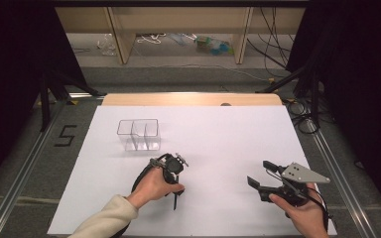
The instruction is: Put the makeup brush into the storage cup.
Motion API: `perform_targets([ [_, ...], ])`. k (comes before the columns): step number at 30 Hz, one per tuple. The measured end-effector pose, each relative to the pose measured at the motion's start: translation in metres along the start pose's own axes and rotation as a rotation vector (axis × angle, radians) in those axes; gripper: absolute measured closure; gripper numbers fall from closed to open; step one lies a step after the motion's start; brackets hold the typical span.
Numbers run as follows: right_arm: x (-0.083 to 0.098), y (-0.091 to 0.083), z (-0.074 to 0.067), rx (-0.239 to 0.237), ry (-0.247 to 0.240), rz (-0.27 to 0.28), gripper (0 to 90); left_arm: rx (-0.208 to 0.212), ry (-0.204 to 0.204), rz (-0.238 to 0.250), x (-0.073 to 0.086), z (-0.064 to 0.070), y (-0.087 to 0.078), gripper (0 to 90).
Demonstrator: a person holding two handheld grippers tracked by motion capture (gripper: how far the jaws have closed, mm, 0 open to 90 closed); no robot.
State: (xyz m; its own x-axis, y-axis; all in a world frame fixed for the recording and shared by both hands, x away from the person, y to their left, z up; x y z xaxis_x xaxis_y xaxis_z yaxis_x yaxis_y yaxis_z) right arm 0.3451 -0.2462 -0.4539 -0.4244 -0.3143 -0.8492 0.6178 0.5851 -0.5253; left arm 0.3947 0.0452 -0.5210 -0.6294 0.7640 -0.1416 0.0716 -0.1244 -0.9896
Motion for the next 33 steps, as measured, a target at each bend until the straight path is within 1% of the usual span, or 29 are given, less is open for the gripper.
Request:
perform_targets([
  [2, 0.0, 0.001, 0.0, -0.002, -0.004, 0.007, 22.4, 0.002, -0.014, 0.007, 0.0, 0.0, 0.0, 38.8],
  [3, -0.001, 0.001, 0.0, -0.005, -0.001, 0.018, 22.4, -0.004, -0.008, 0.002, 0.0, -0.002, -0.001, 40.6],
  [4, 0.0, 0.0, 0.001, 0.006, -0.007, 0.011, 22.4, -0.005, -0.013, 0.002, 0.001, -0.002, -0.001, 42.9],
  [5, -0.001, 0.001, 0.0, -0.003, 0.0, 0.02, 22.4, -0.005, -0.017, 0.001, 0.001, -0.003, -0.002, 45.4],
  [6, -0.001, 0.001, 0.0, -0.004, 0.0, 0.027, 22.5, -0.005, -0.011, -0.002, 0.001, -0.004, -0.002, 47.3],
  [7, 0.0, 0.0, 0.001, 0.005, -0.005, 0.01, 22.5, -0.004, -0.013, -0.001, 0.001, -0.005, -0.002, 49.6],
  [8, 0.0, 0.0, 0.001, 0.004, -0.004, 0.01, 22.5, -0.003, -0.022, 0.002, 0.001, -0.006, -0.002, 51.4],
  [11, -0.001, 0.001, 0.0, -0.005, 0.0, 0.024, 22.5, -0.007, -0.011, -0.012, 0.003, -0.008, -0.003, 56.9],
  [14, 0.0, 0.0, 0.001, 0.005, -0.004, 0.009, 22.5, -0.003, -0.026, -0.012, 0.003, -0.008, -0.004, 61.2],
  [16, -0.001, 0.001, 0.0, -0.005, 0.001, 0.025, 22.4, -0.003, -0.029, -0.015, 0.003, -0.009, -0.004, 64.3],
  [18, -0.001, 0.001, 0.0, -0.004, 0.001, 0.023, 22.5, 0.002, -0.034, -0.023, 0.003, -0.01, -0.004, 66.8],
  [19, 0.0, 0.0, 0.0, -0.003, 0.001, 0.018, 22.5, 0.001, -0.041, -0.019, 0.003, -0.01, -0.004, 67.8],
  [21, -0.001, 0.001, 0.0, -0.005, 0.001, 0.025, 22.5, 0.003, -0.044, -0.029, 0.003, -0.012, -0.004, 69.6],
  [23, 0.0, 0.0, 0.0, -0.003, 0.001, 0.017, 22.5, 0.006, -0.061, -0.028, 0.003, -0.011, -0.004, 71.2],
  [24, -0.001, 0.001, 0.0, -0.006, 0.003, 0.025, 22.5, 0.003, -0.062, -0.032, 0.003, -0.012, -0.004, 71.9],
  [26, -0.001, 0.001, 0.0, -0.005, 0.0, 0.024, 22.5, -0.003, -0.066, -0.034, 0.003, -0.012, -0.005, 73.3],
  [28, 0.0, 0.0, 0.0, 0.005, -0.004, 0.008, 22.5, 0.0, -0.079, -0.037, 0.003, -0.013, -0.005, 75.9],
  [29, -0.001, 0.001, 0.0, -0.005, -0.001, 0.023, 22.5, 0.0, -0.085, -0.037, 0.003, -0.013, -0.004, 77.6],
  [33, 0.0, 0.001, 0.0, -0.005, -0.001, 0.022, 22.5, -0.001, -0.099, -0.036, 0.003, -0.013, -0.004, 81.8],
])
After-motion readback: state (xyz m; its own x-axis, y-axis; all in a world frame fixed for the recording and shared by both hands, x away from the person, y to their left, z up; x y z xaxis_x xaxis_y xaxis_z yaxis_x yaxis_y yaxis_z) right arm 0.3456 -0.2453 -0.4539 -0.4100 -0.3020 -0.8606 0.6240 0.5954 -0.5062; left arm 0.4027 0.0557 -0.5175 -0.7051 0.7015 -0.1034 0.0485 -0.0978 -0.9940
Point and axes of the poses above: each handheld gripper's, and its own axes: y roughly forward along the jaws, x roughly out of its underside, z roughly to its right, the point moved 6 cm from there along y, roughly forward along the jaws, and after that the axes turned 9 degrees about -z, right-handed, at the moved point
